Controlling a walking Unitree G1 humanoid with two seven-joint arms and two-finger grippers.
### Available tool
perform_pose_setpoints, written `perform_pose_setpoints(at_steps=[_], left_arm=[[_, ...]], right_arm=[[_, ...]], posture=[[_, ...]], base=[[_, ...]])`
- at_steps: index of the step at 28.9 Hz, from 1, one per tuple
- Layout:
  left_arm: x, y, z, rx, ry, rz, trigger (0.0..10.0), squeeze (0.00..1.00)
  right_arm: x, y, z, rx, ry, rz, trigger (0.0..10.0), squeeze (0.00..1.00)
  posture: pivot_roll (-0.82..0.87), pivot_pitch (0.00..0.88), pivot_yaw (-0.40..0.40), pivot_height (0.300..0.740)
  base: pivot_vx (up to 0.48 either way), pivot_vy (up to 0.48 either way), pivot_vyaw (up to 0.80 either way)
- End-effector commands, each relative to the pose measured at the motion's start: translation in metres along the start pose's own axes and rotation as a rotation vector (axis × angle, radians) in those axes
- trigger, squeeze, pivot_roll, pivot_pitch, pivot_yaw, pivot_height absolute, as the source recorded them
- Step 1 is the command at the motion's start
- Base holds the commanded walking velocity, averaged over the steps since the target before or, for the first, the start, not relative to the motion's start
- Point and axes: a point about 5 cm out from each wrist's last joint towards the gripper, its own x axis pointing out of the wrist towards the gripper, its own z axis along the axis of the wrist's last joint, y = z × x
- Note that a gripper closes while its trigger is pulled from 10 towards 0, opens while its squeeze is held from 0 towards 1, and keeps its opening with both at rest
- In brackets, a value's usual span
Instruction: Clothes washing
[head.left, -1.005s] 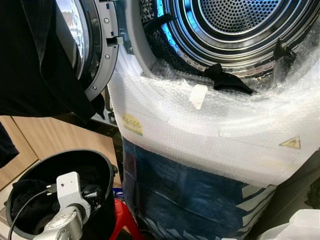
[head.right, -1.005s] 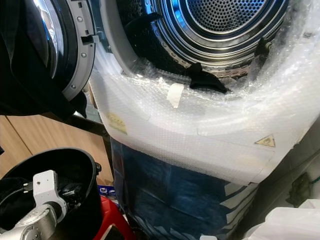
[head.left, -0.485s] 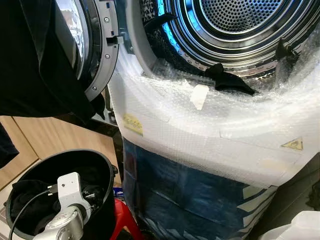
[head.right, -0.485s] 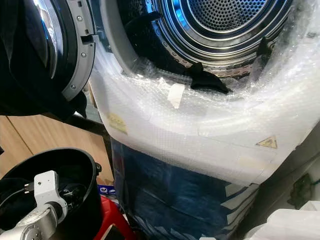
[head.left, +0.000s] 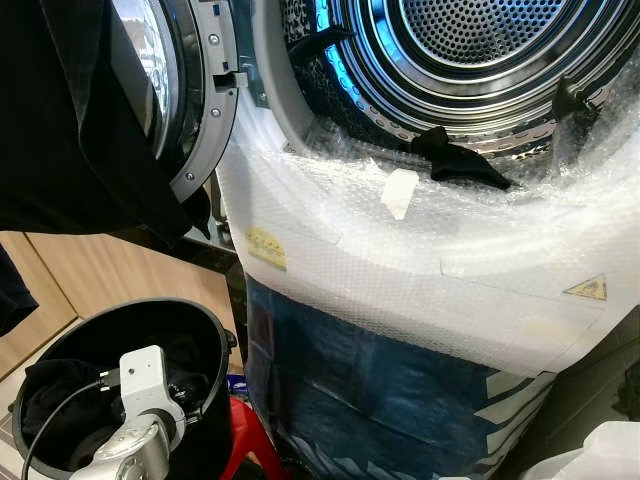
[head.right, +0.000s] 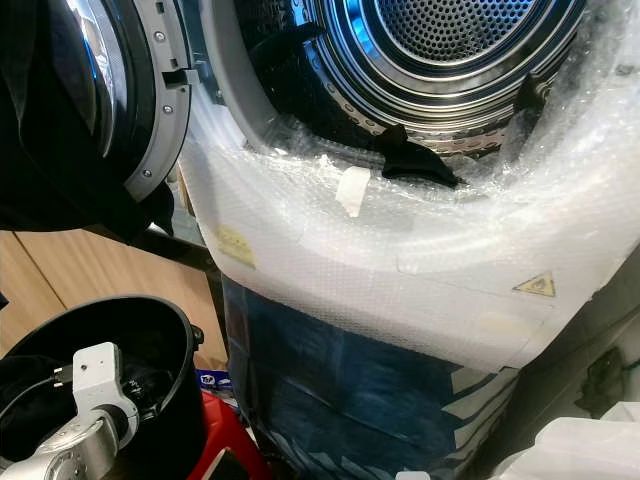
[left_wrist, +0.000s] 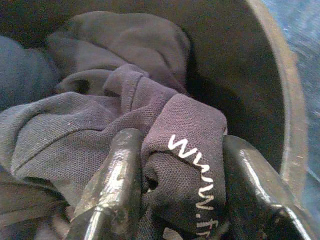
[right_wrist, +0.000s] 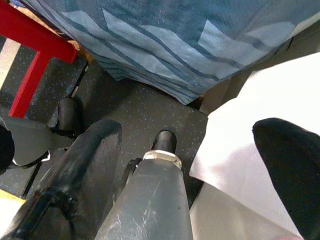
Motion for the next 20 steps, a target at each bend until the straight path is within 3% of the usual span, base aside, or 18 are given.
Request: perform_pose_setpoints(at_steps=[1, 9, 12, 15, 20], left_arm=[[0.000, -0.007, -0.001, 0.026, 0.016, -0.035, 0.0, 0.00], [-0.002, -0.012, -0.003, 0.053, 0.016, -0.059, 0.0, 0.00], [-0.009, -0.008, 0.011, 0.072, -0.082, -0.061, 0.0, 0.00], [-0.018, -0.007, 0.034, 0.078, -0.195, -0.128, 0.0, 0.00], [-0.042, -0.022, 0.088, 0.210, -0.352, -0.382, 0.0, 0.00]], right_arm=[[0.000, -0.002, -0.001, 0.003, 0.000, -0.007, 10.0, 0.00], [-0.001, -0.010, -0.006, -0.008, 0.006, -0.026, 10.0, 0.00], [-0.001, -0.010, -0.007, -0.016, 0.011, -0.021, 10.0, 0.00], [-0.001, -0.010, -0.004, 0.029, 0.002, -0.031, 10.0, 0.00], [0.000, -0.007, 0.001, 0.023, -0.008, -0.017, 10.0, 0.00]], posture=[[0.04, 0.056, 0.030, 0.740], [0.06, 0.047, 0.014, 0.740], [0.06, 0.037, 0.010, 0.740], [0.07, 0.029, 0.006, 0.740], [0.09, 0.016, -0.008, 0.740]], base=[[0.000, 0.000, 0.00], [0.000, 0.000, 0.00], [0.000, 0.000, 0.00], [0.000, 0.000, 0.00], [0.000, 0.000, 0.00]])
